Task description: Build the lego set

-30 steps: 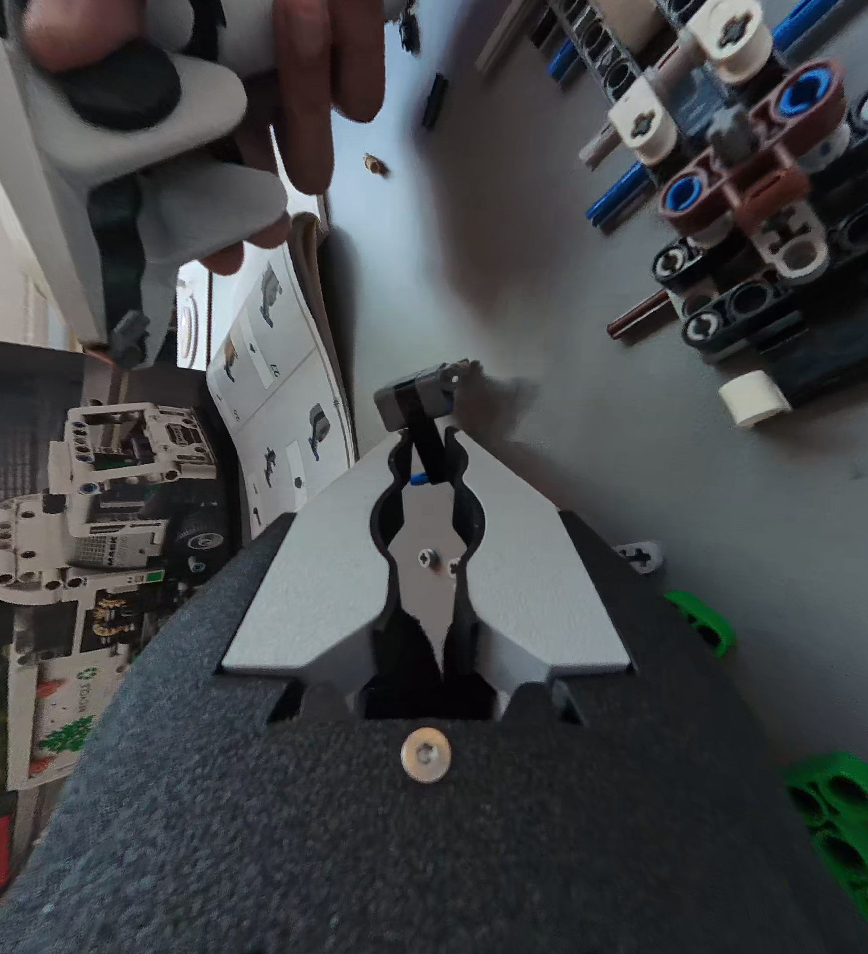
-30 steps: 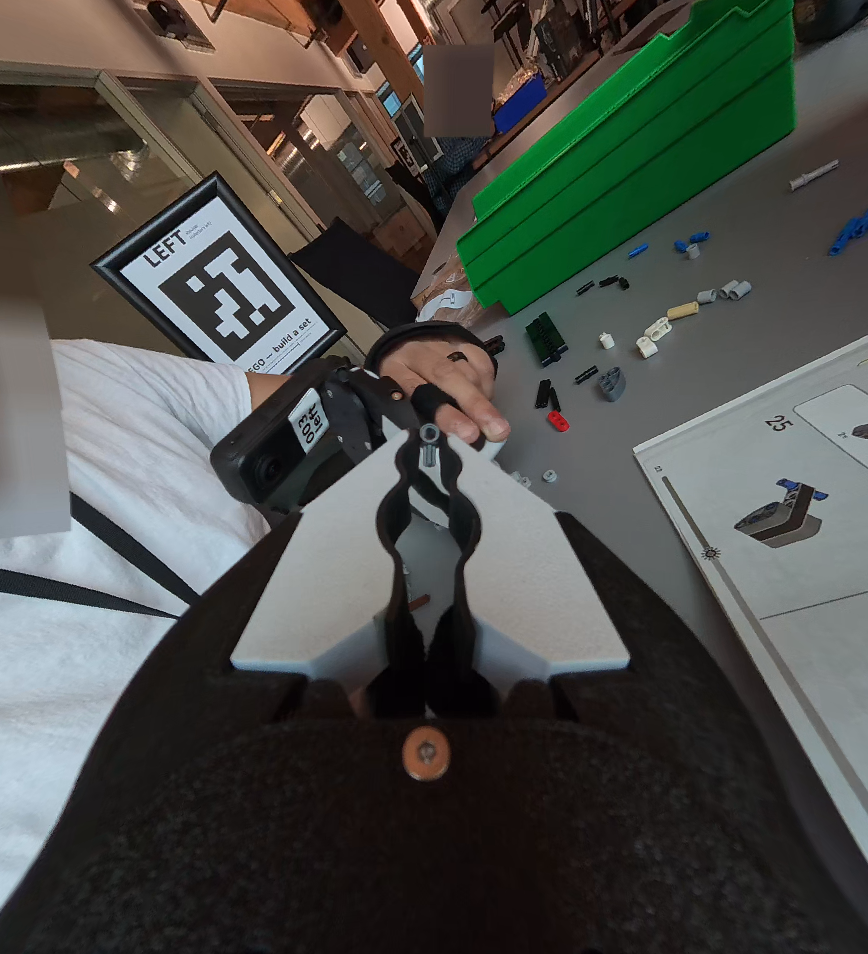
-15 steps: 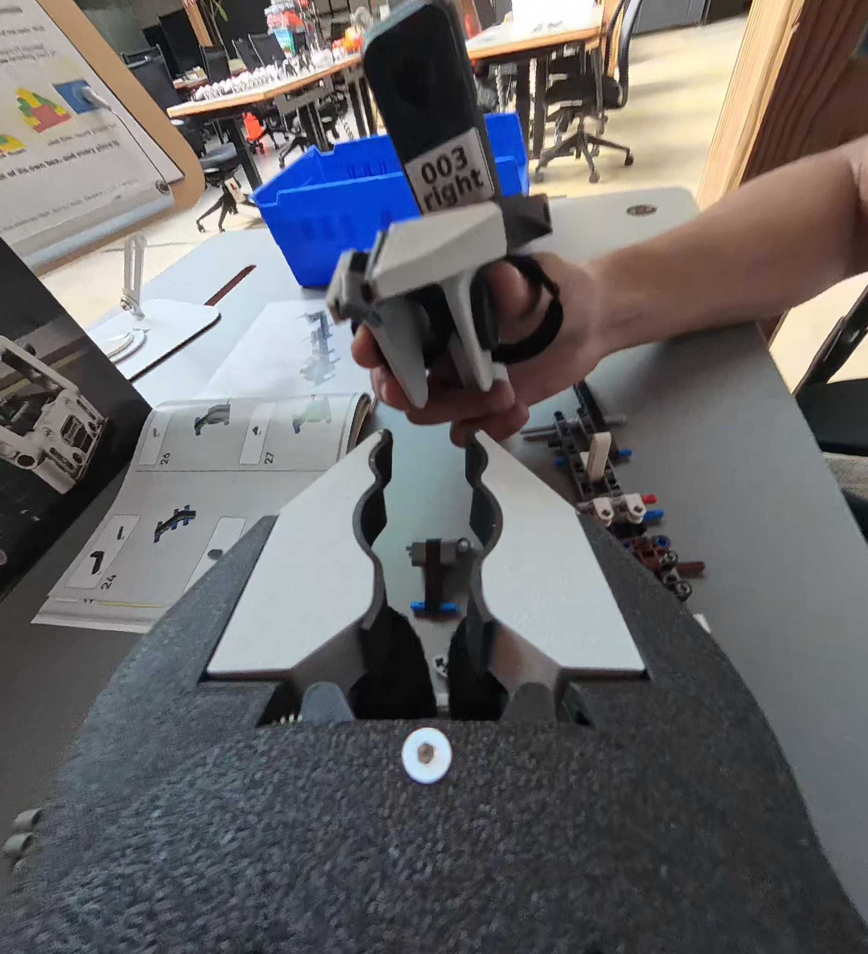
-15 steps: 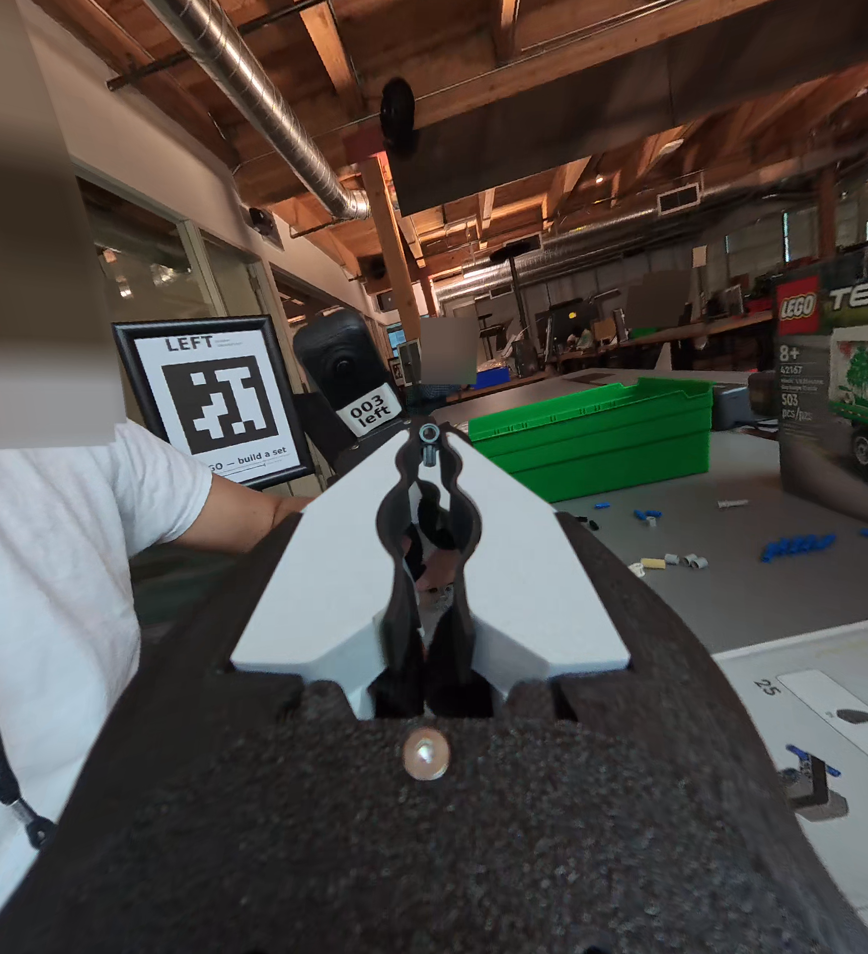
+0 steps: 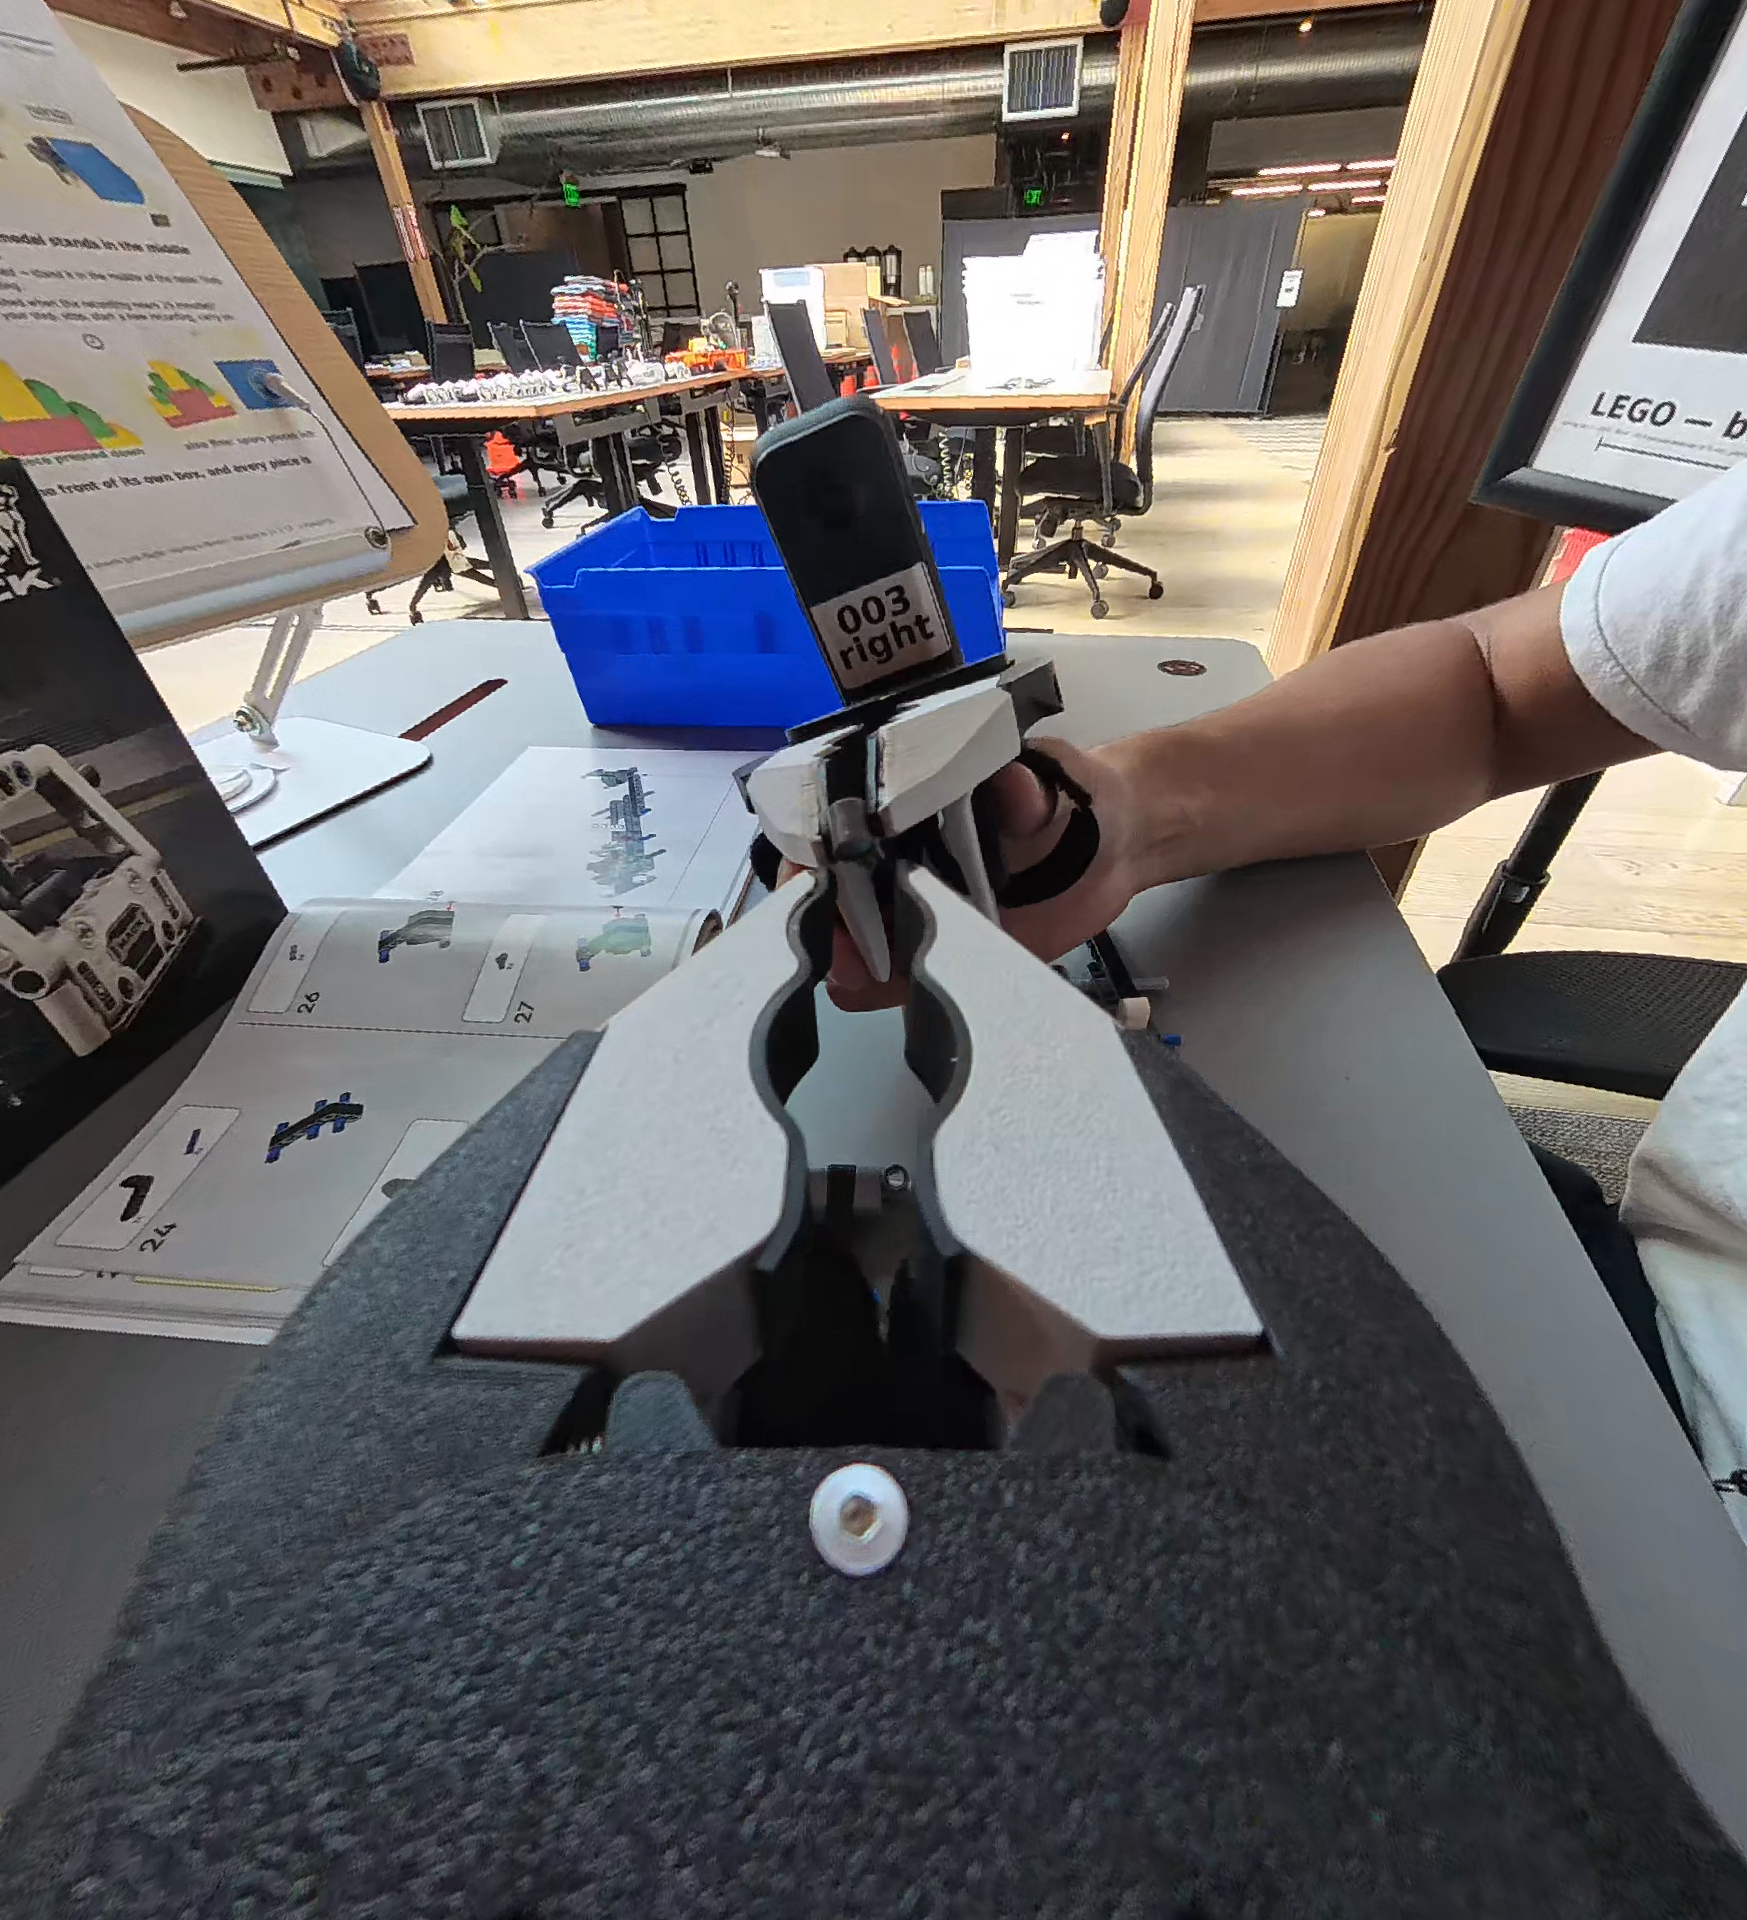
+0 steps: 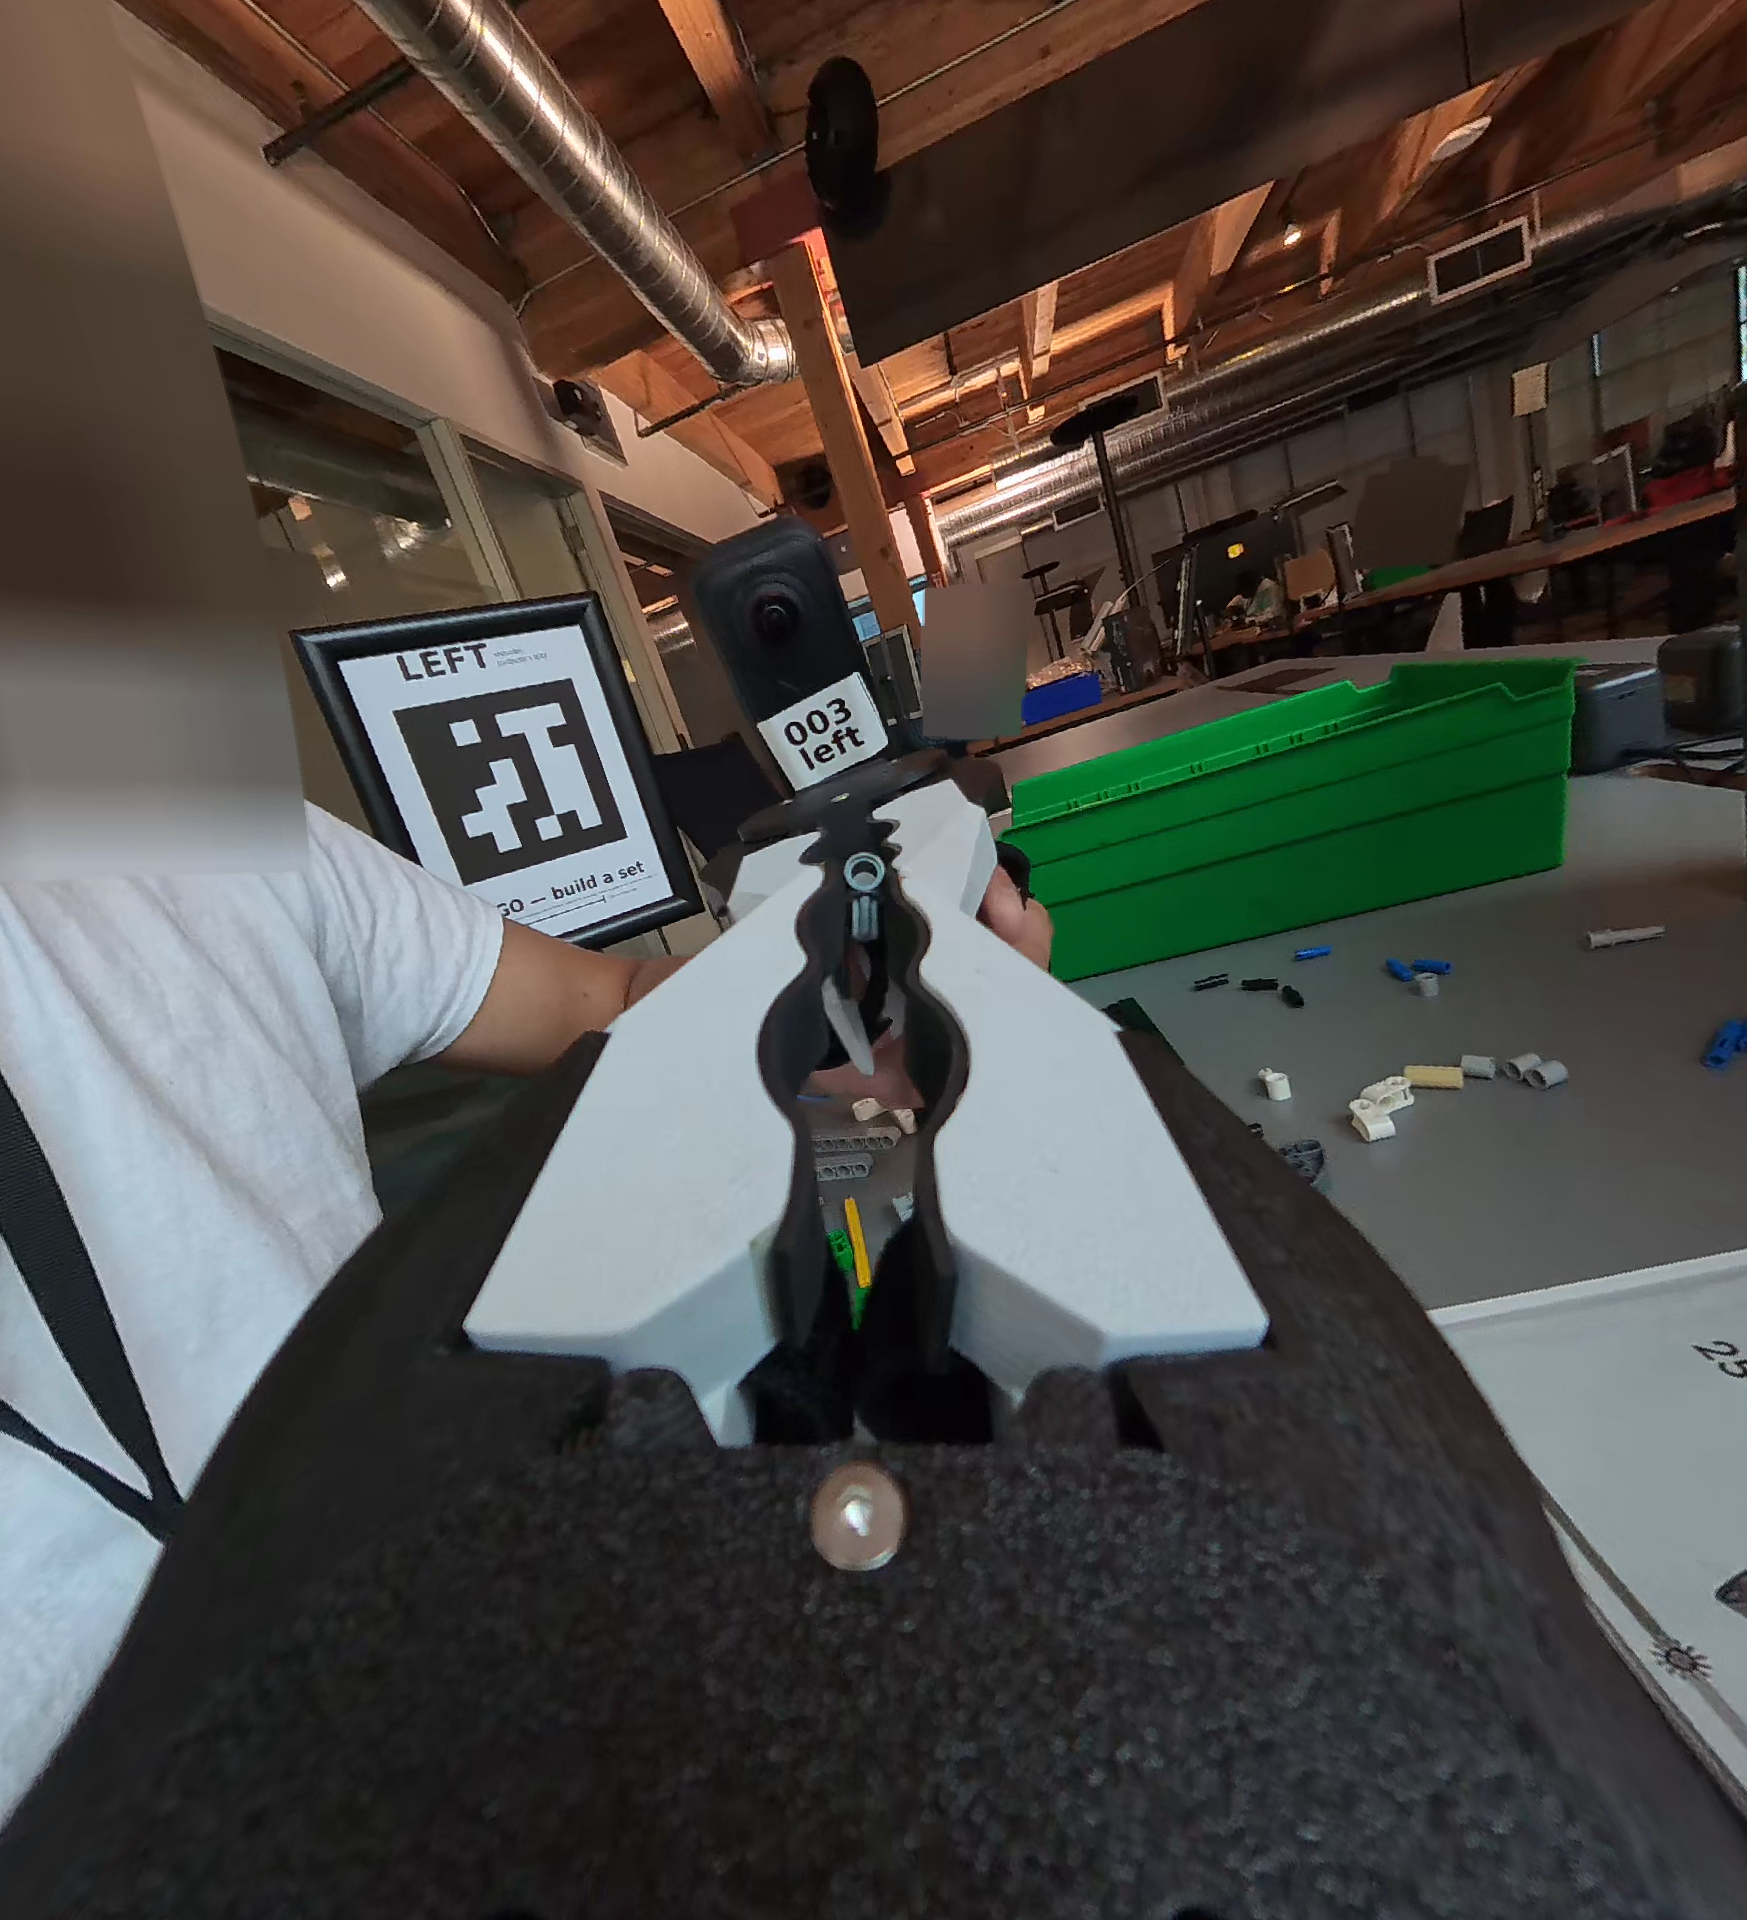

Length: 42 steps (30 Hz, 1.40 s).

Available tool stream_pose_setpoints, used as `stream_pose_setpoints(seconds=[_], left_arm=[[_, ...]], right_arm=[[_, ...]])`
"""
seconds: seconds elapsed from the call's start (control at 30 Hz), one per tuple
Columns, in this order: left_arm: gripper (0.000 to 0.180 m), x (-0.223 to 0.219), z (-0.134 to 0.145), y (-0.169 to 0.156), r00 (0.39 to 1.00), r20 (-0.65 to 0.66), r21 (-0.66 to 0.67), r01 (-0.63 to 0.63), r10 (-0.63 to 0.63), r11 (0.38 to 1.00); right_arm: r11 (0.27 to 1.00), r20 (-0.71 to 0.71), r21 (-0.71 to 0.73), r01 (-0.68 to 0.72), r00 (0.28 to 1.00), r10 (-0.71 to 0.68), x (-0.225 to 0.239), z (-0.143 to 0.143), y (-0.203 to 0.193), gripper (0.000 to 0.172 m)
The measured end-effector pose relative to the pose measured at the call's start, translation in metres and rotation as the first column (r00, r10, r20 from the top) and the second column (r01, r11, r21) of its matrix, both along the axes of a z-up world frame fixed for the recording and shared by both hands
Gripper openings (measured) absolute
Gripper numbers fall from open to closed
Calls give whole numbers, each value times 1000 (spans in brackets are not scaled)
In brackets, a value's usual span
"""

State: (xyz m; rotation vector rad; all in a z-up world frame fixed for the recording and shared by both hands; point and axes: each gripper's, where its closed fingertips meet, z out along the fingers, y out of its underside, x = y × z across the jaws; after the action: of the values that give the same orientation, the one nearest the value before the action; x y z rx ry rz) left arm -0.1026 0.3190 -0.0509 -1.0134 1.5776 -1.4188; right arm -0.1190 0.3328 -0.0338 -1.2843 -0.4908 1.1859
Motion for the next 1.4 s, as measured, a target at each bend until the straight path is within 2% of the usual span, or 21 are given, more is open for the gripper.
stream_pose_setpoints(seconds=[0.13,0.27,0.4,0.53,0.63,0.77,0.83,0.9,0.97,1.07,1.2,1.4], left_arm=[[0,-1,-1,0,1000,-7,-35,18,-18,999],[0,-2,-1,-3,998,-23,-99,63,-65,993],[0,-7,5,9,999,-19,-116,47,-50,992],[0,-3,-6,16,997,-75,-49,3,-7,999],[14,2,-7,12,998,-64,-73,-10,5,997],[15,7,-5,18,997,-33,-85,-69,66,994],[19,8,-7,26,989,-20,-22,-144,143,989],[27,10,-10,39,963,20,136,-271,270,953],[27,9,-11,45,928,99,318,-371,359,872],[25,8,-9,36,904,198,484,-427,380,764],[21,5,-4,29,884,278,553,-467,376,690],[23,2,3,32,876,293,522,-482,383,704]], right_arm=[[1000,9,7,9,1000,-9,-1,-1,0,5],[999,51,41,23,998,-25,-1,-2,-1,5],[997,83,53,57,995,-61,9,-3,3,5],[997,17,37,72,997,-72,18,3,5,5],[997,-29,2,72,997,-72,10,3,7,5],[989,-60,-69,131,989,-135,6,-5,16,5],[982,-132,-132,138,979,-155,11,-4,20,5],[968,-183,-199,154,964,-192,17,-7,25,5],[956,-227,-252,154,951,-213,21,-9,28,5],[943,-257,-305,132,942,-215,21,-12,29,5],[938,-297,-341,68,939,-176,15,-10,26,5],[942,-276,-334,48,950,-146,9,-10,23,5]])
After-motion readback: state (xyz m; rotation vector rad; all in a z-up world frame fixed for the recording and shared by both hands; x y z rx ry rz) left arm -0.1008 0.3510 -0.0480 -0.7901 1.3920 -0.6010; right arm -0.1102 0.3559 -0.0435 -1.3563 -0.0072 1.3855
